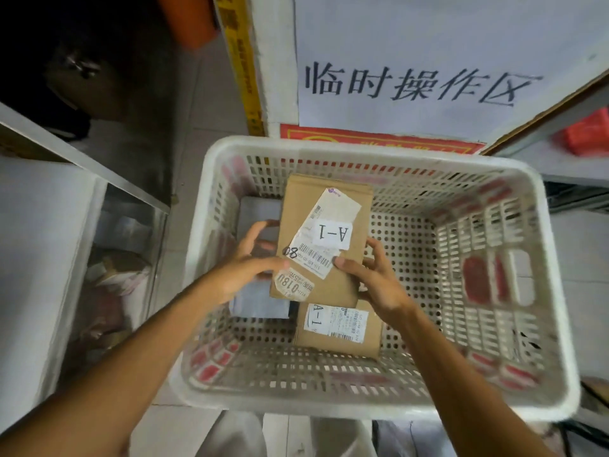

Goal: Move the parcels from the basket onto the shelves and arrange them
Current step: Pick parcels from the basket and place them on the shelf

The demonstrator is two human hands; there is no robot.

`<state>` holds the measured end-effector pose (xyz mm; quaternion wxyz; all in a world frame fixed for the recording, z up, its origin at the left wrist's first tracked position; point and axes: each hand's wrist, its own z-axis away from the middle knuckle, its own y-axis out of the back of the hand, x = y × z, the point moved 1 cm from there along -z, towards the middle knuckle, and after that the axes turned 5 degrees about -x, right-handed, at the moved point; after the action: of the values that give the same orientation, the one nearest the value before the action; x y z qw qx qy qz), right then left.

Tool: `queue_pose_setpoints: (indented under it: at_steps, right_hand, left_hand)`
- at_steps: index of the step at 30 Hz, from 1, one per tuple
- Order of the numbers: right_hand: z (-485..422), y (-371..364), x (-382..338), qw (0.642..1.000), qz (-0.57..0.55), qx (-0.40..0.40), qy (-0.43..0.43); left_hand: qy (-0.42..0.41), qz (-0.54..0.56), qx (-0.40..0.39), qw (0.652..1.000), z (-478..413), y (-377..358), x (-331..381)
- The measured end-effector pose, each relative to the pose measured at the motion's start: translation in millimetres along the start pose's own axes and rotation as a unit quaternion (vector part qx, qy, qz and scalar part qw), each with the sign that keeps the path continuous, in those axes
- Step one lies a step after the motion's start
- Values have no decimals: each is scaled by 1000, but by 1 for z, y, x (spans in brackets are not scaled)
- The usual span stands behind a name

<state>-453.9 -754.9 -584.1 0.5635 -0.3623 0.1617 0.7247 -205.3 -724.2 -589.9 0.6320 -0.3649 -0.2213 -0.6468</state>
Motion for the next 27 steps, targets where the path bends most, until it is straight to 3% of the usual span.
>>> queue_pose_setpoints:
  at_steps: [6,9,15,21,27]
  right_hand:
    - [52,-18,-35,999,3,12,32]
    - [74,-29,-56,997,-9,36,72]
    - [99,-51,-103,985,-54,46,157]
    - [97,-83,-114,986,32,-111,122]
    - [110,-153,-131,971,30,-192,137]
  left_hand:
    - [14,12,-97,995,32,6,46]
    - [-9,-2,-109,994,47,3,77]
    - [-109,-8,-50,993,87,8,131]
    - [-191,23,66,979,150,20,130]
    - [-269,77,210,937,234,16,124]
